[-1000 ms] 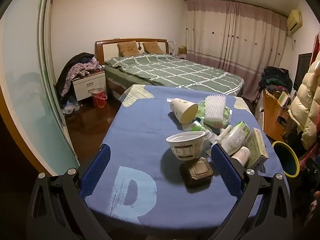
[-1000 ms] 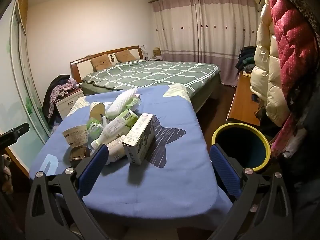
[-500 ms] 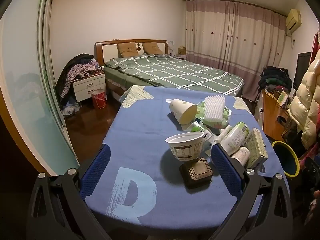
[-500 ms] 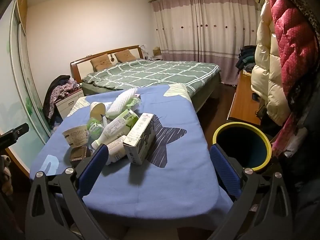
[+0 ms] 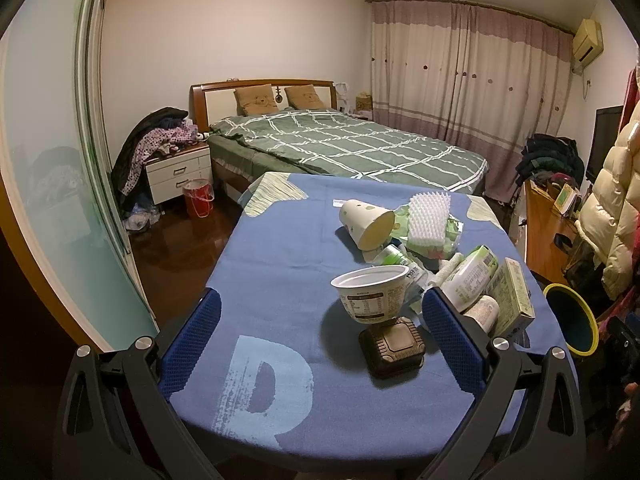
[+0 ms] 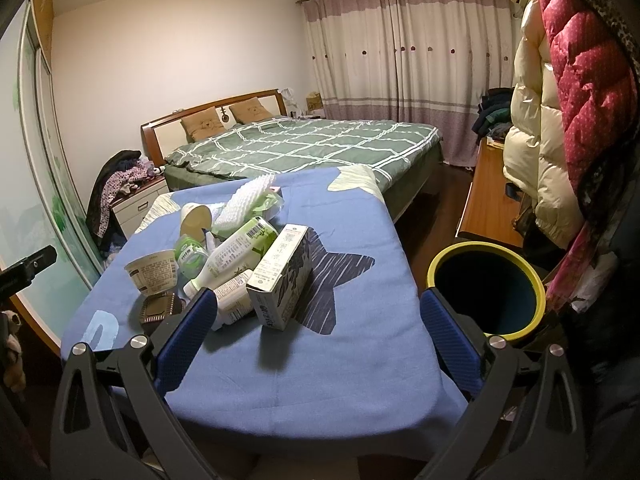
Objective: Collect trash
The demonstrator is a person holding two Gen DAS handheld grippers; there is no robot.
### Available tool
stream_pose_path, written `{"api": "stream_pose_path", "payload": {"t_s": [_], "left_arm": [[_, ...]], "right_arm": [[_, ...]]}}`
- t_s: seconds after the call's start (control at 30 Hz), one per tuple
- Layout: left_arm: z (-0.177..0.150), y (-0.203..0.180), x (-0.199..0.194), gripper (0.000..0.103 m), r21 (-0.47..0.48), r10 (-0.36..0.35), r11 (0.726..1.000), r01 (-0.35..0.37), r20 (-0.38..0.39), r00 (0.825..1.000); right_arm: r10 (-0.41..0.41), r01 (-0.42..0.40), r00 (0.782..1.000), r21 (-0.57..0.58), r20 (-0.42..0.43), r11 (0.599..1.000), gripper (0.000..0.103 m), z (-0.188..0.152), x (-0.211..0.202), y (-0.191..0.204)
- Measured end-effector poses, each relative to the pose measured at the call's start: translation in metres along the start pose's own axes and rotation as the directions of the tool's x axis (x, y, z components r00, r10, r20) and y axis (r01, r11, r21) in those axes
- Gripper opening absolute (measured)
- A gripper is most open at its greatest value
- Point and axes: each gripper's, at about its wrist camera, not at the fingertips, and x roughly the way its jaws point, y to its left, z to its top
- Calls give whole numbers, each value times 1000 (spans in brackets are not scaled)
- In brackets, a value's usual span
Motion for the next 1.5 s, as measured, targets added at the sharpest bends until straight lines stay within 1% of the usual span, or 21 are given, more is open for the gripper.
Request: {"api": "stream_pose_path", "payload": {"t_s": [0.63,1.1,1.5], "left_arm": [[3,-2,1,99,1,-11,1000,11,-3,1000],[4,-2,2,99,2,-10,1000,10,-3,1000],[12,-1,7,99,5,-7,1000,7,-8,1000]], "right_arm": [[1,-1,1000,18,4,1000,97,0,-1,-8],[10,-10,1000,19,-4,1000,97,6,8,-3],[17,-16,1000,26,-16,1000,97,9,16,-3]]}}
